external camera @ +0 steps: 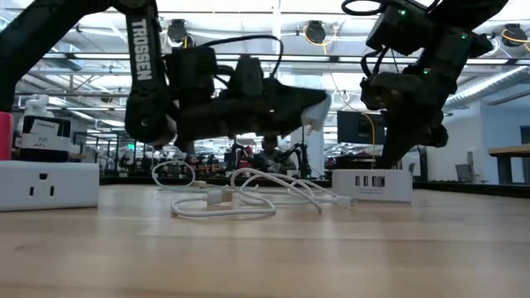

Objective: Insert USB
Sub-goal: Insert the blue charger adapter into the top white outlet extension

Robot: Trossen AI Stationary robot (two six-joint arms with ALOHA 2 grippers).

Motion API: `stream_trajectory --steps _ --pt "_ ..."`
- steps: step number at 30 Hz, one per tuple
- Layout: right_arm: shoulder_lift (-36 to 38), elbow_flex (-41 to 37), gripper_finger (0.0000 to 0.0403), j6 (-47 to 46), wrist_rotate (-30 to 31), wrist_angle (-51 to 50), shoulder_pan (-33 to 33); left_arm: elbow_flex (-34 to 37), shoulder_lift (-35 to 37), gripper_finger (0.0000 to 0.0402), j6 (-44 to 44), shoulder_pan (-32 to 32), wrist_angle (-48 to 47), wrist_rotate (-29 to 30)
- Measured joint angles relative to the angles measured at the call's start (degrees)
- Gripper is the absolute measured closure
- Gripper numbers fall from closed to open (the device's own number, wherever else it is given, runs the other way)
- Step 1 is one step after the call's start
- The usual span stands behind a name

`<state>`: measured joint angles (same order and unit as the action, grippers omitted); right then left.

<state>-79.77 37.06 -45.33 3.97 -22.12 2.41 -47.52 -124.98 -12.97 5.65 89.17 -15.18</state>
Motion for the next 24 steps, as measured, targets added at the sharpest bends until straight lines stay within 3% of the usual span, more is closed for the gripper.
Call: stream_trajectory --steps 12,24 --pt "0.00 -0.13 0.0403 1.04 -0.05 1.18 0.46 -10.94 -7.85 0.0212 2.84 -0.70 -5.35 -1.57" --pt "-0.07 -0.22 0.0403 2.80 0.10 2.93 0.44 -14.69 -9.93 0.0212 4.74 0.19 -6.28 -1.02"
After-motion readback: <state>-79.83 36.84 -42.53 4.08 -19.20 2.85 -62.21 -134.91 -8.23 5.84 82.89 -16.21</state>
